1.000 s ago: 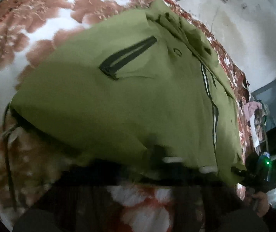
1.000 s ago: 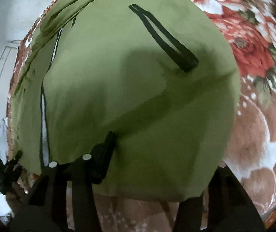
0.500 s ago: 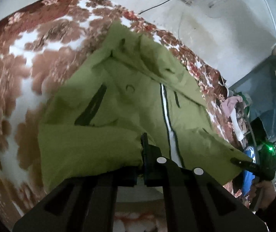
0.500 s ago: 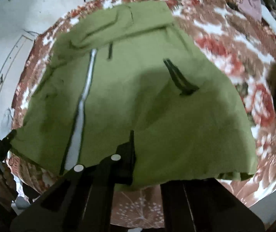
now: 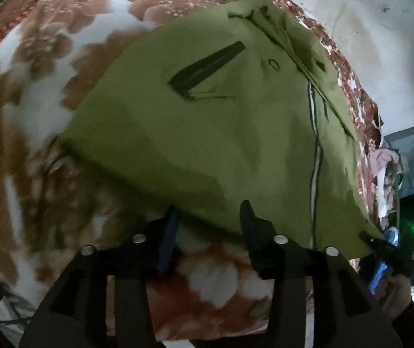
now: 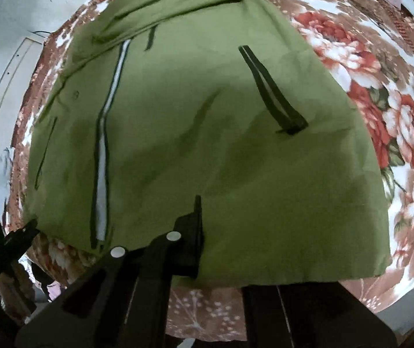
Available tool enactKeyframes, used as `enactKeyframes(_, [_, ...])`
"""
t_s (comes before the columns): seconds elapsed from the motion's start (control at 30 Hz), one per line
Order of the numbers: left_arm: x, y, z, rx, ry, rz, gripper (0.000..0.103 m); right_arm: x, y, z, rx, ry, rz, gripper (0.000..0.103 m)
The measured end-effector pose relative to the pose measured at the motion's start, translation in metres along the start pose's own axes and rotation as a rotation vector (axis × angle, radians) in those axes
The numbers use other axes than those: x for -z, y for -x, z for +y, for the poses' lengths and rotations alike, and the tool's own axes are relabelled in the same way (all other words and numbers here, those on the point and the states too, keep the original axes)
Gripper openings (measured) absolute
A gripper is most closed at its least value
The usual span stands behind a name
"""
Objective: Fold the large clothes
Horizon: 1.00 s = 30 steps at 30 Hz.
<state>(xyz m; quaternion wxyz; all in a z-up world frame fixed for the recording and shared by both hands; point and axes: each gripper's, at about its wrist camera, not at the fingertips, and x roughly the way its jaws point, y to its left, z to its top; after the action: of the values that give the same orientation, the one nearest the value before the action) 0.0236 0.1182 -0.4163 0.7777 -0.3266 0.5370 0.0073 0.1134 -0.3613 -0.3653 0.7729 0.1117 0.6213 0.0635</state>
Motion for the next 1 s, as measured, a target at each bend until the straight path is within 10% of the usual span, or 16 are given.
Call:
enactKeyframes(0.27, [-0.011,0.037,0.045,-0.126,-0.002,-0.111,0.052,0.008,-0.007,0.0,-0.002,-0.024,0.004,0.006])
enactKeyframes(0.77, [-0.008,0.006,0.052,0.104,0.112,-0.143,0.054,0.017,0.0,-0.002,-0.013,-0.001,-0.014,0.006])
enactKeyframes(1.0, [-0.02,-0.01,0.031,0.133,0.09,-0.162,0.023,0.022,-0.007,-0.007,-0.01,0.0,-0.001,0.007])
